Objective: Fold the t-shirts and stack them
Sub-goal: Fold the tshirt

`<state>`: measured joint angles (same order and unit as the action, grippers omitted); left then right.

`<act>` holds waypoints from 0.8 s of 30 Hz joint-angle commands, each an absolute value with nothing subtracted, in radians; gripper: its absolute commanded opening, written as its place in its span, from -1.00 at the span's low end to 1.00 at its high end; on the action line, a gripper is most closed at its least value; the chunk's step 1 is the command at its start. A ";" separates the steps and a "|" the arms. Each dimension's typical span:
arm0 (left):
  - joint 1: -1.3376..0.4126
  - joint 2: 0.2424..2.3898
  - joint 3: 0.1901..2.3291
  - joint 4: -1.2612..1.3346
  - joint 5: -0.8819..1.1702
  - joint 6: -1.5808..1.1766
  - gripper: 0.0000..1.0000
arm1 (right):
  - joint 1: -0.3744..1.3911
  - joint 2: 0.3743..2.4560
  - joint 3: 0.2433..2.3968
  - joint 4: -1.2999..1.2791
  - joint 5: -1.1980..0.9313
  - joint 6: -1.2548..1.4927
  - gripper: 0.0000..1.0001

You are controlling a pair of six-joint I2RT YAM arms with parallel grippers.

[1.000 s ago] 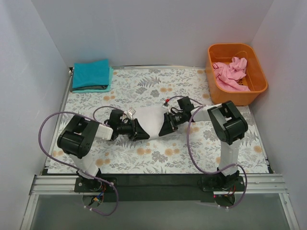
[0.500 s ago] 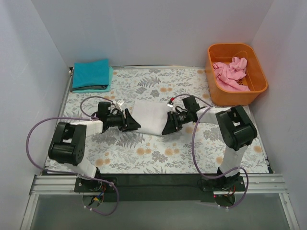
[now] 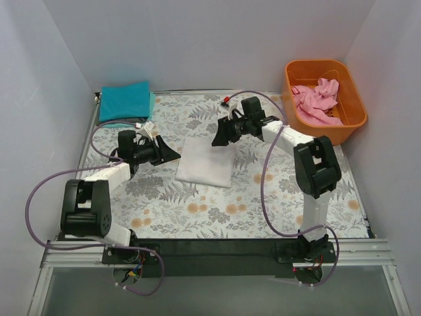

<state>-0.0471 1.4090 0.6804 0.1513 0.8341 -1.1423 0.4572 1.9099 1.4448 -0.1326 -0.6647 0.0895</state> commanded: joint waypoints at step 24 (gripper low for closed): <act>-0.154 1.605 0.624 0.281 0.853 -1.246 -0.28 | 0.471 1.705 1.137 -0.364 -0.372 -0.144 0.15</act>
